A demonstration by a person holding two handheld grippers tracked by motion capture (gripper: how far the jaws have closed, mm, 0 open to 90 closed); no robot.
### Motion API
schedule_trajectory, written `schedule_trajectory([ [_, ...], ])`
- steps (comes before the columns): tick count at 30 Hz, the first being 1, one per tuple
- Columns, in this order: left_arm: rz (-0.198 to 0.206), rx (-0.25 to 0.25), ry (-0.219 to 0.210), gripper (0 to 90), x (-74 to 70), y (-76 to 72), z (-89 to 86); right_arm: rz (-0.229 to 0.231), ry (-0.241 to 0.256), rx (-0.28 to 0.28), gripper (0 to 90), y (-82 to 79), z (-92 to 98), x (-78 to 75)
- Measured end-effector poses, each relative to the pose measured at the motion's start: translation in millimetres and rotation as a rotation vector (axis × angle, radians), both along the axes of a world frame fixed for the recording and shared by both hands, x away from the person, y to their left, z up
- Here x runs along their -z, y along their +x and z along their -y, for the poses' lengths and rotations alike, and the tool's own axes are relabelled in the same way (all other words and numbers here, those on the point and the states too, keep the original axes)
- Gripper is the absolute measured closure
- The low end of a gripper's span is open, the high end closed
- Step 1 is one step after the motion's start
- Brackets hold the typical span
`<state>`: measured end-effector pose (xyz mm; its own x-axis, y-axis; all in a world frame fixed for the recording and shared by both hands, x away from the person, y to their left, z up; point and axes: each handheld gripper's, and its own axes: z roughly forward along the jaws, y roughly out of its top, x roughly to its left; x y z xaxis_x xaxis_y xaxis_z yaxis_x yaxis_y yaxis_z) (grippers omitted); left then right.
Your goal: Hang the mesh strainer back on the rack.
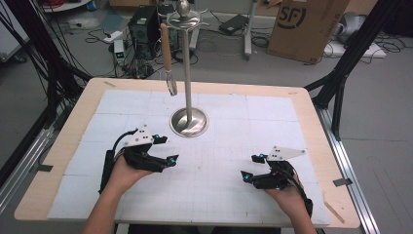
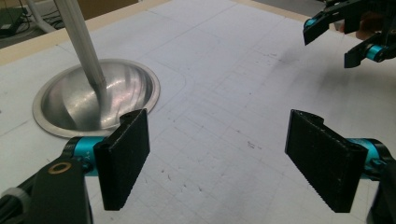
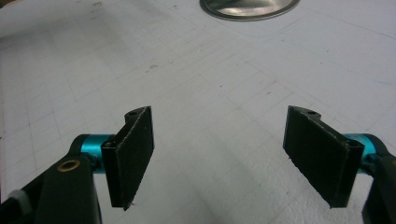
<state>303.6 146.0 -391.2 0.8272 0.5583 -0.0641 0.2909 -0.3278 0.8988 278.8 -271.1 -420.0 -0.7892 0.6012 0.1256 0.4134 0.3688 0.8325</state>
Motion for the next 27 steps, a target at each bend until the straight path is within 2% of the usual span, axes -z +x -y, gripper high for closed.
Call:
schedule_trajectory([
  [4, 0.001, 0.002, 0.024, 22.3, 4.0, -2.2, 1.1, 0.003, -0.004, 0.002, 24.1, -0.2, -0.3, -0.4],
  [6, 0.014, 0.004, 0.034, 21.9, 3.6, -3.7, 1.6, 0.005, -0.006, 0.005, 24.1, -1.0, -1.0, -0.5],
  [9, 0.021, 0.006, 0.011, 22.1, 1.4, -5.4, 0.4, 0.006, -0.012, 0.0, 24.1, -1.3, -2.8, -0.1],
  [15, 0.02, -0.008, -0.007, 22.1, 1.4, -6.4, -4.3, -0.006, -0.026, 0.0, 24.1, -0.8, -5.5, 1.7],
  [20, 0.015, -0.023, -0.021, 22.2, 2.9, -6.6, -8.7, 0.002, -0.023, -0.005, 24.1, -1.0, -4.8, 1.5],
  [27, 0.008, -0.035, -0.021, 22.4, 5.2, -5.8, -12.2, 0.001, -0.025, -0.004, 24.1, -0.3, -4.8, 1.8],
])
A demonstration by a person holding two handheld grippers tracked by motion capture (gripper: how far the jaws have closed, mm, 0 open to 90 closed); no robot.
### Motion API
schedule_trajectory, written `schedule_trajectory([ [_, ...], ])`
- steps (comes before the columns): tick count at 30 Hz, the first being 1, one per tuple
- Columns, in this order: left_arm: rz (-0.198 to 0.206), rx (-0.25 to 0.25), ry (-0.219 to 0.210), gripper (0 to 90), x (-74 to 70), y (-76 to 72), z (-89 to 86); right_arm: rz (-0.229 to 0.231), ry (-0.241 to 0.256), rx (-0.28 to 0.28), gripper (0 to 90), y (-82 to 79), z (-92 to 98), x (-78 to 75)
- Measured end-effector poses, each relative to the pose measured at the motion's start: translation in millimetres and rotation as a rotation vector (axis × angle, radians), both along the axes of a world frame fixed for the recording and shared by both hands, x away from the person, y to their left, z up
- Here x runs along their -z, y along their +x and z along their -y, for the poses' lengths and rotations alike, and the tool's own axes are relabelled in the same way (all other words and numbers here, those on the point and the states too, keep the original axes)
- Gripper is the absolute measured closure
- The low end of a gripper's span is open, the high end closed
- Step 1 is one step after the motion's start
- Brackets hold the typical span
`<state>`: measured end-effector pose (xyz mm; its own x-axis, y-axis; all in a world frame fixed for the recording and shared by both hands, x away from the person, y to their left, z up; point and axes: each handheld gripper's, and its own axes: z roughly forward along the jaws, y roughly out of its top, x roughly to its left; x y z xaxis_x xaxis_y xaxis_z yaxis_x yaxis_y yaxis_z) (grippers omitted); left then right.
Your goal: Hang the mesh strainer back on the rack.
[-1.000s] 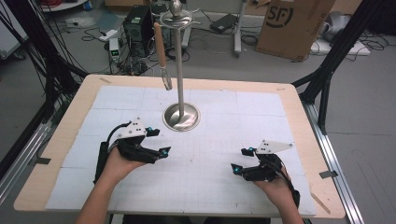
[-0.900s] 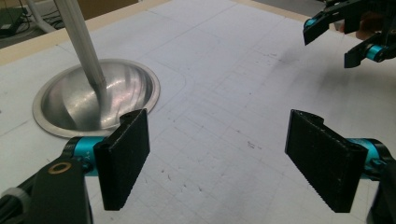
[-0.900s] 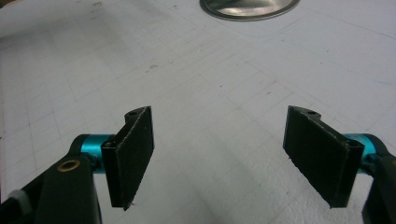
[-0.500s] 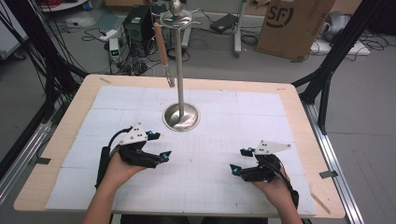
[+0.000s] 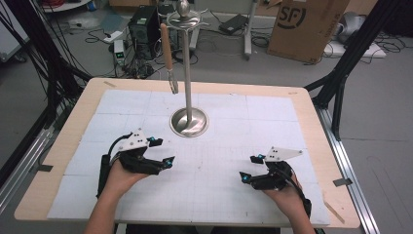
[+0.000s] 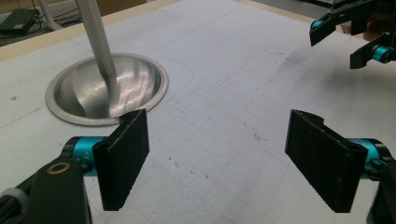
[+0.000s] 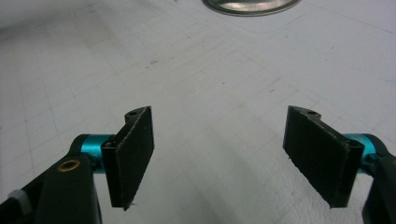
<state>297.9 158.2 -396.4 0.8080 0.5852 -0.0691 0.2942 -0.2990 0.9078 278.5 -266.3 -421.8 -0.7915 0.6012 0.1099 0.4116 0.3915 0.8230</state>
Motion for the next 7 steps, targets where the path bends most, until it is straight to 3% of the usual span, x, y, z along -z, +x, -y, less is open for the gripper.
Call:
schedule_trajectory([
  [7, -0.003, -0.002, 0.002, 22.5, 1.4, 0.1, 0.5, -0.005, -0.001, -0.003, 24.0, 0.0, -0.2, 0.2],
])
